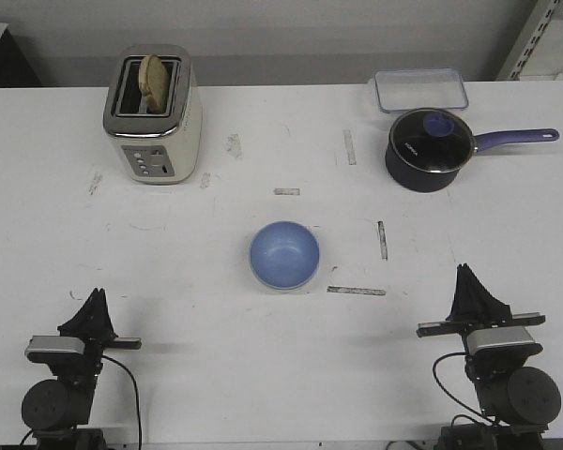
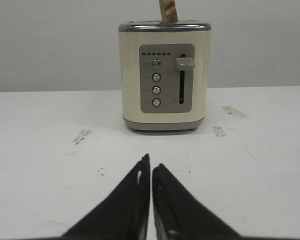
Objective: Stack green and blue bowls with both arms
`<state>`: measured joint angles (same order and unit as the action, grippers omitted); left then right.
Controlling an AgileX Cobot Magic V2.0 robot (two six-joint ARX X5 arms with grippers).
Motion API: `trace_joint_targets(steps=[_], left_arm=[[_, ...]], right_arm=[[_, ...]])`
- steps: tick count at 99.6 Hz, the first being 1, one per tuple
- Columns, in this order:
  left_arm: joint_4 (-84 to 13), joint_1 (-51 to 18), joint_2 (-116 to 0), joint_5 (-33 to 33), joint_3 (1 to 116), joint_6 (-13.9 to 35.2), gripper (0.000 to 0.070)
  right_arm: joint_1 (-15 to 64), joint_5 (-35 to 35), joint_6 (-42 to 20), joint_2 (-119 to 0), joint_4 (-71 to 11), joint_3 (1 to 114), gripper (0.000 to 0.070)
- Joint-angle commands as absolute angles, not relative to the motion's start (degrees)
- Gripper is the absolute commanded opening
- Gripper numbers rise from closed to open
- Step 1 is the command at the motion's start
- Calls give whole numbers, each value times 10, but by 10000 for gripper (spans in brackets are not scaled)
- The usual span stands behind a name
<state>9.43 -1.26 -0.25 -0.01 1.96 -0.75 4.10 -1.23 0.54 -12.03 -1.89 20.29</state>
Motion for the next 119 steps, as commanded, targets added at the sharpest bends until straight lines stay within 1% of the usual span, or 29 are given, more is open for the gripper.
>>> trace_joint_targets(steps=[1, 13, 119], left_arm=[[100, -12, -2, 7, 7, -12, 2], [100, -12, -2, 15, 7, -13, 2], [91, -12, -2, 15, 7, -13, 2]], right_arm=[[42, -11, -2, -119, -13, 204, 6], [42, -11, -2, -119, -13, 204, 6], [42, -11, -2, -119, -13, 204, 6]])
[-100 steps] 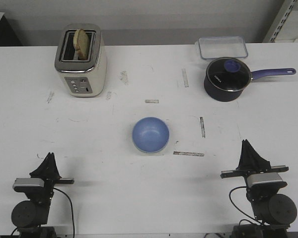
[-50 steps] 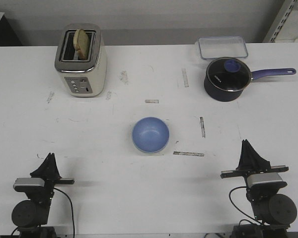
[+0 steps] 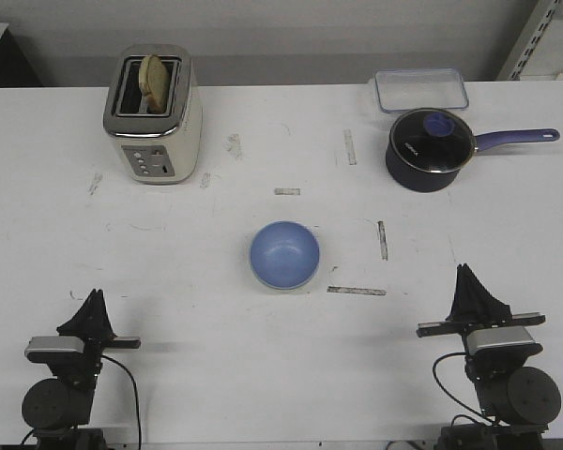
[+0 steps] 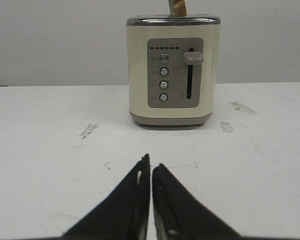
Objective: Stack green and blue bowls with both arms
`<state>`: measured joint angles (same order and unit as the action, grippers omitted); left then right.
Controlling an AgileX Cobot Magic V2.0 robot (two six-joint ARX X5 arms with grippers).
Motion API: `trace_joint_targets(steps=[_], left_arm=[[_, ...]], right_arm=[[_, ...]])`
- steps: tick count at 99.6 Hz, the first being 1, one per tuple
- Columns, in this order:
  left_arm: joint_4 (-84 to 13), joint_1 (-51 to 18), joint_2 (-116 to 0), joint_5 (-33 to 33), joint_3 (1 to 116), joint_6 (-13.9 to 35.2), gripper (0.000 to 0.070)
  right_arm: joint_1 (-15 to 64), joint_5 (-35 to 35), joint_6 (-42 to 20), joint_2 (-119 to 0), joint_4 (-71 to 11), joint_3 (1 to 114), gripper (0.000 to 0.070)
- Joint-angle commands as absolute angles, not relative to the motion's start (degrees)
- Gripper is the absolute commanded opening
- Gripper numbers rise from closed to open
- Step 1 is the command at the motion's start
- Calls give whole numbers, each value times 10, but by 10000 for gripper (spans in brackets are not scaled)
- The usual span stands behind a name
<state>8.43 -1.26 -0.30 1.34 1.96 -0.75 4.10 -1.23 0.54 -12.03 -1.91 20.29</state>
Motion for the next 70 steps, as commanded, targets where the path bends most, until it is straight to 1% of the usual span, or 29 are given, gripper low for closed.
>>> trace_joint_targets(steps=[1, 16, 26, 40, 70], left_arm=[[91, -12, -2, 15, 7, -13, 2], [90, -12, -2, 15, 7, -13, 2], [91, -12, -2, 15, 7, -13, 2], [90, -12, -2, 15, 7, -13, 2], [90, -12, -2, 15, 7, -13, 2]], right_arm=[[42, -11, -2, -119, -13, 204, 6], [38, -11, -2, -112, -16, 201, 6], [18, -19, -1, -102, -14, 187, 6], [-8, -34, 0, -75, 11, 132, 6], [-11, -30, 0, -6, 17, 24, 6]])
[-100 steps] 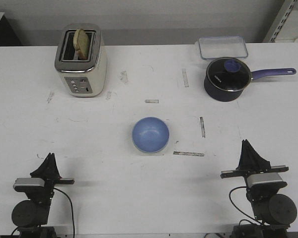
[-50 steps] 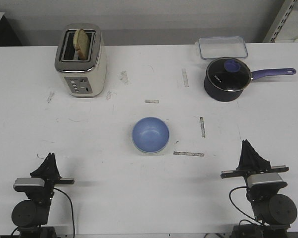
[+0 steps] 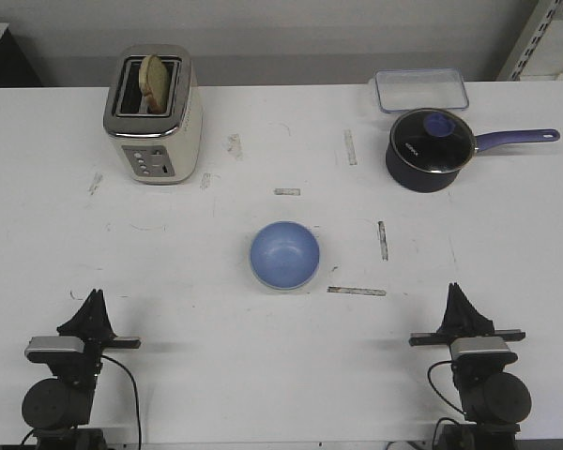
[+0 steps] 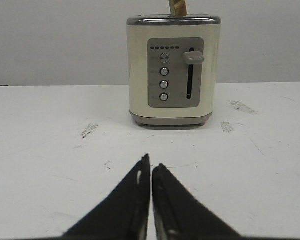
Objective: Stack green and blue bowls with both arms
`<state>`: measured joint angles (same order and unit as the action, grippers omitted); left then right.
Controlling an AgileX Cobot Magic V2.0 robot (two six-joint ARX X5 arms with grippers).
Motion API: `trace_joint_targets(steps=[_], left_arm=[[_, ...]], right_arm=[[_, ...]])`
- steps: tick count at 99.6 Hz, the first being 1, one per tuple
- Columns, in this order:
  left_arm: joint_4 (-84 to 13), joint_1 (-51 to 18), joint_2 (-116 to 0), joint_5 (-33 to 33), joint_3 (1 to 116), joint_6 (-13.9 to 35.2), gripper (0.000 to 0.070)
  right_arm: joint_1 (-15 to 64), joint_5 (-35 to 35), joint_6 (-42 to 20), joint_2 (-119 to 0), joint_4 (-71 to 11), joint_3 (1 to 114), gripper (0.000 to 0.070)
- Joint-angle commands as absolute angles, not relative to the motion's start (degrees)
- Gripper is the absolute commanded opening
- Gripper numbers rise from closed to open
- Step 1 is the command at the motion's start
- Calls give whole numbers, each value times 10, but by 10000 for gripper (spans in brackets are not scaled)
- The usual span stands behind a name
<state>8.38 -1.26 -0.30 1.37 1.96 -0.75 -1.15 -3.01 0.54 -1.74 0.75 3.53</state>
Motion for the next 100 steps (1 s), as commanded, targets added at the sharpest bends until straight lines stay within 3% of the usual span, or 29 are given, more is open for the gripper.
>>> trace_joint_targets(steps=[1, 31, 47, 100], left_arm=[[91, -12, -2, 15, 7, -13, 2], [91, -12, -2, 15, 7, -13, 2], [90, -12, -2, 15, 7, -13, 2], [91, -12, -2, 15, 7, -13, 2]], right_arm=[[-11, -30, 0, -4, 17, 22, 6], [-11, -12, -3, -1, 40, 7, 6], [-11, -9, -43, -1, 46, 7, 6], [-11, -13, -43, -1, 47, 7, 6]])
